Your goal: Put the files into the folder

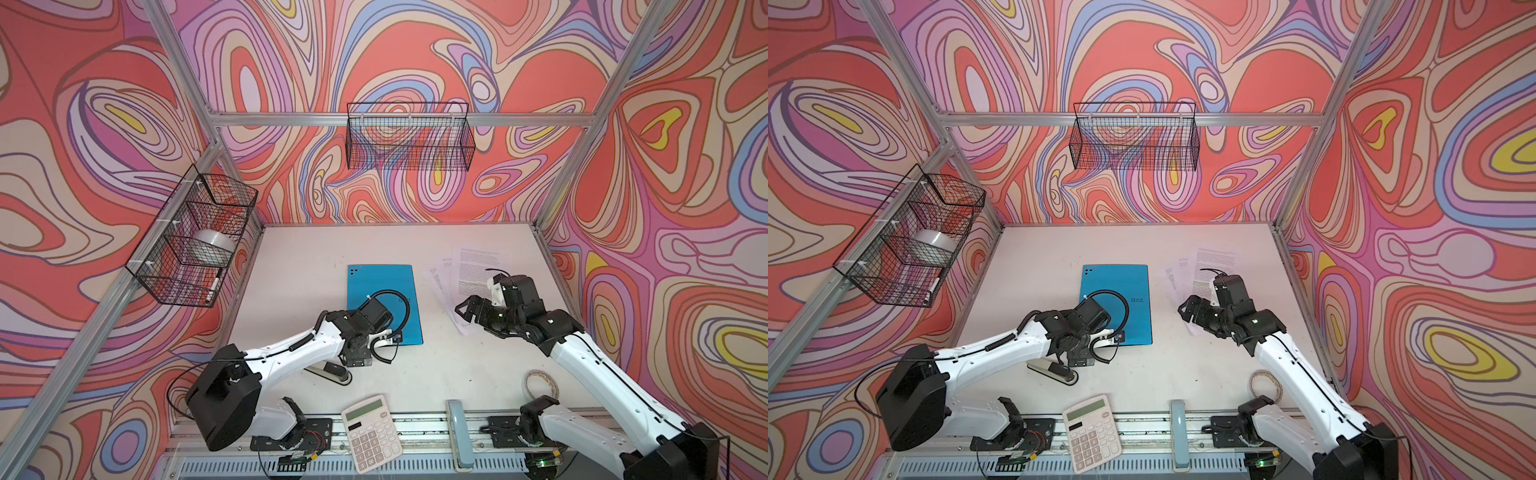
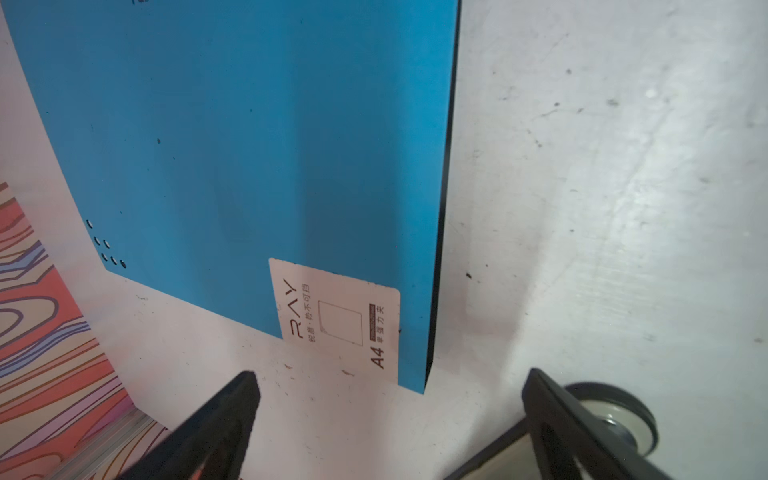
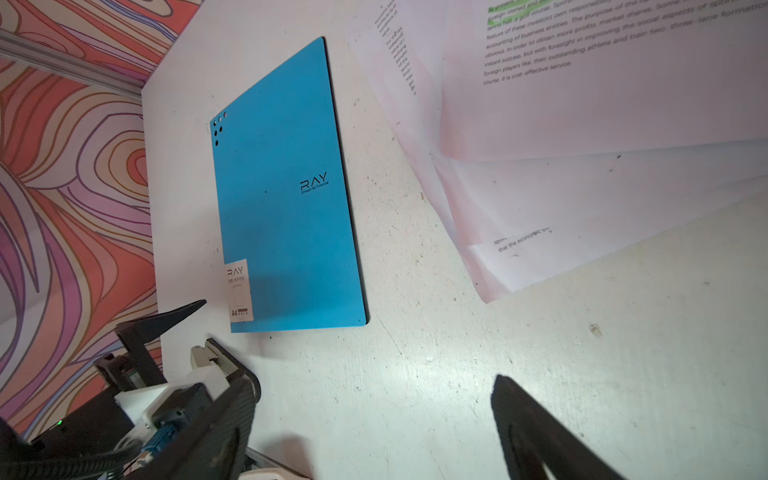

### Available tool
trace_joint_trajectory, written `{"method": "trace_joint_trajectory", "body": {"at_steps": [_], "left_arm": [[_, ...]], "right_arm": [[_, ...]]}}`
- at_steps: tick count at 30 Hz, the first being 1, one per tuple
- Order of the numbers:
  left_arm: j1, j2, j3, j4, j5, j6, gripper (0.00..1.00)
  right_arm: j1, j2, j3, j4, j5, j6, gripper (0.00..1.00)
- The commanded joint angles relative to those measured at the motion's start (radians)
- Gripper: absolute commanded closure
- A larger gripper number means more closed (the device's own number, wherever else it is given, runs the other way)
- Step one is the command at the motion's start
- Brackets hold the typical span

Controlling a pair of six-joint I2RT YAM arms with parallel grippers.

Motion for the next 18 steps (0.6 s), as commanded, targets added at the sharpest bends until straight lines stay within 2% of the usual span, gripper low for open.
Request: {"method": "trace_joint_trajectory", "body": {"at_steps": [1, 13, 18], "left_arm": [[-0.023, 0.031, -0.05, 0.13, -0.072, 0.021, 0.0], [-0.042, 0.04, -0.116, 0.301, -0.148, 0.004, 0.0], [-0.047, 0.048, -0.162, 0.394, -0.185, 0.039, 0.0]], "right_arm": [[0.003, 0.007, -0.002, -0.045, 0.042, -0.006, 0.06], [0.004, 0.006, -0.038, 0.024, 0.02, 0.011, 0.06], [0.003, 0.004, -0.053, 0.029, 0.017, 0.012, 0.06]]}}
